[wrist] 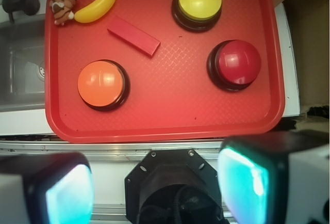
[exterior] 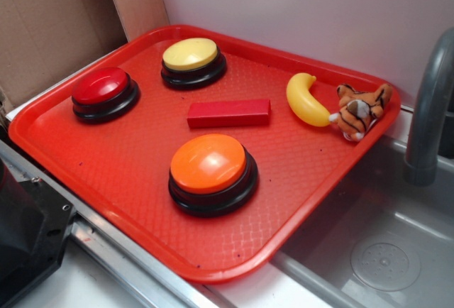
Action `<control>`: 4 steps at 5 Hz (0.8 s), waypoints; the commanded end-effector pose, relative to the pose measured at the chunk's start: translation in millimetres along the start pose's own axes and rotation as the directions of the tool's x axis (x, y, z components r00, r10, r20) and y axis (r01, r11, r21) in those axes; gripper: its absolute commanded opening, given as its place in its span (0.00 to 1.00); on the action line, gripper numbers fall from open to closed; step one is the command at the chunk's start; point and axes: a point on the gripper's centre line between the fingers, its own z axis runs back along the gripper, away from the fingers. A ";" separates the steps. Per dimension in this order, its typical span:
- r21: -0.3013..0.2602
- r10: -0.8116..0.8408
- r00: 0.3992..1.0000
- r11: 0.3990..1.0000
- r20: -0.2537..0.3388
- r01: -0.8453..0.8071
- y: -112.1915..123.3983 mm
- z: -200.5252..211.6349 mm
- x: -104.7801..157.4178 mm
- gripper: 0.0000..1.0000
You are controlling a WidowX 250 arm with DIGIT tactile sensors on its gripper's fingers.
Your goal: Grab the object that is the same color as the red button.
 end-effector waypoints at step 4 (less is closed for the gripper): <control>0.029 -0.191 0.977 0.982 0.091 0.189 -4.3 -45.8 80.1 1.00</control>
